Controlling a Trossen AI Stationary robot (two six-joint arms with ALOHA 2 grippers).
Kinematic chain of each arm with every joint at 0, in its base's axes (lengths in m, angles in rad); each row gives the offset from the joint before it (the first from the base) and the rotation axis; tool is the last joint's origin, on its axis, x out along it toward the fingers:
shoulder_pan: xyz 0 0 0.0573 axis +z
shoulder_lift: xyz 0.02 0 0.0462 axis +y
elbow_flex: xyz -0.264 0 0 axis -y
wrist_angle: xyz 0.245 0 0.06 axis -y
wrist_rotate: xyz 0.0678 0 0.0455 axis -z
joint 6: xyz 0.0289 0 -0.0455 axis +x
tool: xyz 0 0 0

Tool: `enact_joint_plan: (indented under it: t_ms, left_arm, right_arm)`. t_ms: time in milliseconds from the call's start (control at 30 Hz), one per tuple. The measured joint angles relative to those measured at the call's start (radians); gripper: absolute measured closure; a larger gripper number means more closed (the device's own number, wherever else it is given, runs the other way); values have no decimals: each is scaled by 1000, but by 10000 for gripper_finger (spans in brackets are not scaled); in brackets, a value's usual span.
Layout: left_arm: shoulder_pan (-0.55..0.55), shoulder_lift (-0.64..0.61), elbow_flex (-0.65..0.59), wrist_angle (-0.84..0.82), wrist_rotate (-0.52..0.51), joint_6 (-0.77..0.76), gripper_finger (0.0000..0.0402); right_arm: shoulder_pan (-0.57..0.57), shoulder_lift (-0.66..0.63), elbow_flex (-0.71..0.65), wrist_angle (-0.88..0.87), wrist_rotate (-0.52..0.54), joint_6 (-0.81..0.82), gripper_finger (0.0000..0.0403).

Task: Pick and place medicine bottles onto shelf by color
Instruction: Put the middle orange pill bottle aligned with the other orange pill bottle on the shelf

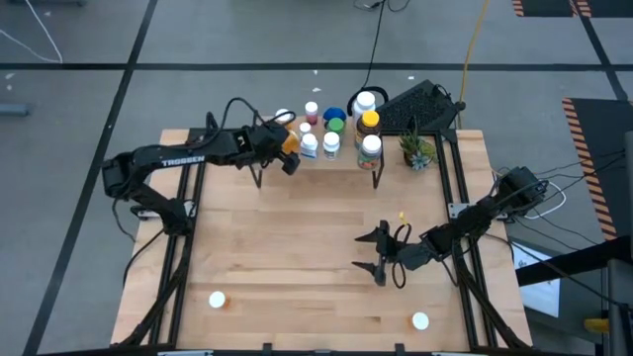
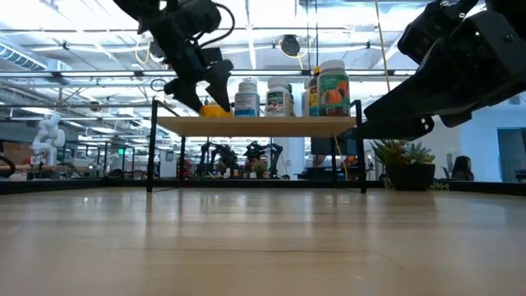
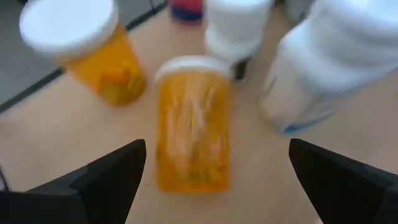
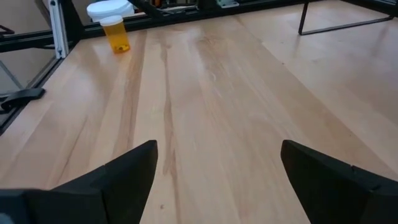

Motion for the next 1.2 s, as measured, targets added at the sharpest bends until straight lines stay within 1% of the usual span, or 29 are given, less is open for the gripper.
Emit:
enact_joint_plan:
  t_ms: [100,367,500,600,833,933,1067,1200]
  left_arm:
    - [5,6,2,9,0,-4,2]
    - [8,6,2,-29,-18,65,2]
    - [8,6,2,-31,-26,83,14]
    - [8,6,2,-31,-26,83,42]
    - [7,6,2,-36,0,72,139]
    - [4,6,2,-43,0,59,172]
    - [4,5,3,-75,0,28,201]
    - [-4,-16,3,-125,-7,-2,209]
  right_arm:
    - [0,0,0,0,-1,0,65]
    - [0,0,0,-3,0,-9,65]
    - [-5,0,0,-4,0,-10,65]
    - [-5,0,0,-4,0,-11,65]
    - [-5,0,0,-5,0,-12,65]
    - [-5,0,0,-5,0,-12,65]
    - [-5,0,0,-5,0,-12,65]
    - [-5,0,0,3,0,-11,65]
